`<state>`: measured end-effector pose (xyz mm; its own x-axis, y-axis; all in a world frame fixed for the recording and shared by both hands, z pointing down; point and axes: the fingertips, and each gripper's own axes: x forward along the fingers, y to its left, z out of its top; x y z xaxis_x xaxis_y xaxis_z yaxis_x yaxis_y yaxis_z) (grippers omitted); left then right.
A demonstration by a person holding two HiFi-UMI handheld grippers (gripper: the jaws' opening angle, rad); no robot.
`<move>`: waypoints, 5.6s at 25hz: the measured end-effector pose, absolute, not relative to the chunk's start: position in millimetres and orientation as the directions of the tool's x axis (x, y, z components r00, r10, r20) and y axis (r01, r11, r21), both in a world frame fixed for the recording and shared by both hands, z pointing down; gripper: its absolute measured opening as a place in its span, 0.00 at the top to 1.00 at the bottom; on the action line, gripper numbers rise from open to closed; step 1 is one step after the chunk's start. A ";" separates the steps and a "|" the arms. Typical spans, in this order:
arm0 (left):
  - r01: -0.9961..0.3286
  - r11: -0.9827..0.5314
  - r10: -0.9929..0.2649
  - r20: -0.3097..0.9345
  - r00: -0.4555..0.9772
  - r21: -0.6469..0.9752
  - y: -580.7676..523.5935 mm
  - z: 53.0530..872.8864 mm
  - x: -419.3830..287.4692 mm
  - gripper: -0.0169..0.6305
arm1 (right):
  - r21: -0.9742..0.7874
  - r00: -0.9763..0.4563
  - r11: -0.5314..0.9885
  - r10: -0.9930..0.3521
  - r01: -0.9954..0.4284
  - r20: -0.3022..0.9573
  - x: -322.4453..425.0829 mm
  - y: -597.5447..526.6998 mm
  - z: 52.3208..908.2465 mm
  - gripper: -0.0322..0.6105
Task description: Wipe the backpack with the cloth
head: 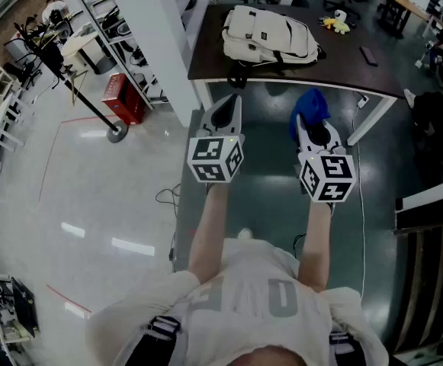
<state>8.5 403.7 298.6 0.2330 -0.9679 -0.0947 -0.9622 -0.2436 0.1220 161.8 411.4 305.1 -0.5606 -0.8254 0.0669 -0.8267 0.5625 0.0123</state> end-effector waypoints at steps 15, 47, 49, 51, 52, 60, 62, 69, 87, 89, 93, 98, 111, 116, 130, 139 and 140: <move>-0.960 -0.243 -0.970 -0.061 0.237 0.141 352.4 325.5 -23.3 0.97 | 0.046 -0.582 0.588 -0.807 -0.808 0.101 116.9 360.3 325.7 0.88; -0.918 -0.326 -0.943 -0.004 0.334 0.224 4.3 437.1 -166.4 0.97 | -0.283 -0.759 0.706 -0.576 -0.649 0.303 -108.1 -5.4 460.5 0.89; -0.911 -0.331 -0.939 0.011 0.344 0.247 -13.2 446.2 -174.9 0.97 | -0.280 -0.752 0.703 -0.563 -0.654 0.343 -122.5 -22.0 473.8 0.88; -0.908 -0.330 -0.937 0.026 0.348 0.259 -26.5 454.6 -183.1 0.97 | -0.268 -0.741 0.702 -0.550 -0.660 0.384 -135.3 -34.9 487.5 0.89; -0.908 -0.326 -0.938 0.032 0.346 0.261 -33.2 457.2 -188.2 0.97 | -0.259 -0.733 0.700 -0.547 -0.665 0.404 -141.2 -41.2 493.8 0.88; -0.926 -0.280 -0.949 0.075 0.307 0.254 -62.8 471.7 -188.9 0.97 | -0.252 -0.725 0.709 -0.508 -0.659 0.466 -135.6 -63.7 521.4 0.89; -0.933 -0.254 -0.955 0.085 0.283 0.255 -67.5 474.5 -180.1 0.97 | -0.279 -0.742 0.712 -0.492 -0.644 0.455 -125.9 -64.6 520.0 0.88; -0.945 -0.212 -0.959 0.131 0.250 0.248 -66.2 483.5 -120.5 0.97 | -0.312 -0.745 0.712 -0.437 -0.629 0.505 -67.1 -61.1 532.2 0.89; -0.952 -0.182 -0.970 0.117 0.215 0.245 -81.2 495.3 -14.3 0.97 | -0.246 -0.716 0.758 -0.381 -0.604 0.585 57.7 -78.7 572.5 0.89; -0.952 -0.175 -0.971 0.118 0.209 0.251 -83.2 498.3 -7.0 0.97 | -0.247 -0.711 0.755 -0.379 -0.607 0.592 70.9 -80.8 576.6 0.89; -0.949 -0.186 -0.967 0.126 0.223 0.254 -87.6 503.5 11.5 0.97 | -0.227 -0.703 0.766 -0.374 -0.602 0.604 87.9 -82.3 578.1 0.89; -0.945 -0.198 -0.964 0.122 0.236 0.260 -93.3 504.2 28.0 0.97 | -0.246 -0.698 0.754 -0.361 -0.608 0.618 106.8 -83.5 579.3 0.88; -0.935 -0.237 -0.952 0.127 0.277 0.265 -105.8 509.0 56.4 0.97 | -0.171 -0.552 0.636 -0.466 -0.752 0.692 193.9 -110.9 598.1 0.89; -0.928 -0.270 -0.942 0.130 0.309 0.256 -108.7 508.3 73.0 0.97 | -0.157 -0.527 0.614 -0.486 -0.774 0.697 211.8 -116.7 599.5 0.89; -0.936 -0.253 -0.950 0.122 0.289 0.244 -105.9 499.2 83.8 0.97 | -0.131 -0.498 0.591 -0.515 -0.796 0.698 240.1 -126.4 602.3 0.89; -0.897 -0.378 -0.918 0.035 0.396 0.230 -147.3 462.7 133.0 0.97 | -0.276 -0.659 0.628 -0.527 -0.727 0.537 245.5 -137.8 549.5 0.89; -0.893 -0.389 -0.914 0.029 0.405 0.228 -156.2 462.0 139.3 0.97 | -0.278 -0.661 0.623 -0.546 -0.731 0.514 252.2 -146.6 542.1 0.89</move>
